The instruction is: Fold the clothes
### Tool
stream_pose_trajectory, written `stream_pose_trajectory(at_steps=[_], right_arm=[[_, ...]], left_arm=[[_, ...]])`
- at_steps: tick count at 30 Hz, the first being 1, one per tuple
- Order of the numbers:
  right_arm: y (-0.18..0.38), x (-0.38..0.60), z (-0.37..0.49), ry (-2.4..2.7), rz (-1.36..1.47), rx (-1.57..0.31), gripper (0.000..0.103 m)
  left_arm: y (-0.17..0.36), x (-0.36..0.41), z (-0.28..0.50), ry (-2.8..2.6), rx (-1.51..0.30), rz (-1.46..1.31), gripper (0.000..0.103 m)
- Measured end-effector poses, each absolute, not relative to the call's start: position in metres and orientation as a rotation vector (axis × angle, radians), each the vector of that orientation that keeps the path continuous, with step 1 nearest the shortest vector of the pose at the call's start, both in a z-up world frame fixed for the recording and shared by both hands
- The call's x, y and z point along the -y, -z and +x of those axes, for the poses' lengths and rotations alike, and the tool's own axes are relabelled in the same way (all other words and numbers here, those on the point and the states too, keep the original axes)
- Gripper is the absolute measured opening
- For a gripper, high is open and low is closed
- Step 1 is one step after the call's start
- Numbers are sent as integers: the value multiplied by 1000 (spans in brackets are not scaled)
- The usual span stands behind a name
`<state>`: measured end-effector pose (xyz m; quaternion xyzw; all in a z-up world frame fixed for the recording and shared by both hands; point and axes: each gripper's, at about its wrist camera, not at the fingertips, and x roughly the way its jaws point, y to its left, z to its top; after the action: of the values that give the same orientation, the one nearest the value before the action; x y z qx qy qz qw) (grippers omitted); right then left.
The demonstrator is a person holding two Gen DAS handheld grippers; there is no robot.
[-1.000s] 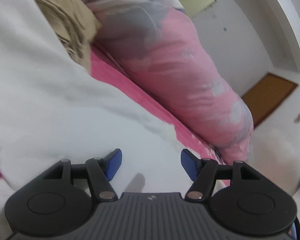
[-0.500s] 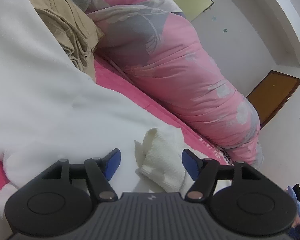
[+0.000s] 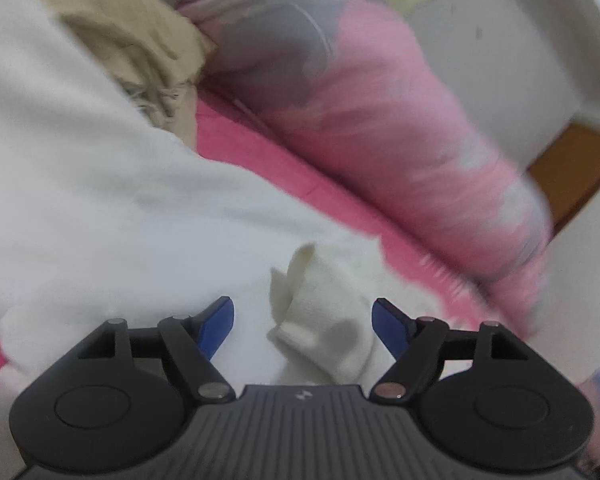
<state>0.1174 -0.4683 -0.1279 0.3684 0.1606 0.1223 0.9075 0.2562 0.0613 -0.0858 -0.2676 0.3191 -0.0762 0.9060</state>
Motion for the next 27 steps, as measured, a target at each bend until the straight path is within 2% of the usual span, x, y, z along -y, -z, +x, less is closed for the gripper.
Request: stream_pose_trajectory(at_steps=[2,6,8,18,25,27], right_arm=[[136,479,117,-221,806,-326,98],[150,480,129,-225,813,-365,99],[150,477,132,-260,796,-364,102],[152,475,138,-276,784,-371,102],[152,475,137,-276,779,-379,102],[152,476,137,-276,778,-380,102]], left_arm=[[82,-45,261,125,-669,-450,74],[76,-23,264,62,-676,-335,14],[67,-16,256,33,-681,-303,10],[-14,-31,171,-33,-574,-404,7],[5,-48,155,-143,-651,-353,8],[22,-47,160,-173,-729,-266,20]])
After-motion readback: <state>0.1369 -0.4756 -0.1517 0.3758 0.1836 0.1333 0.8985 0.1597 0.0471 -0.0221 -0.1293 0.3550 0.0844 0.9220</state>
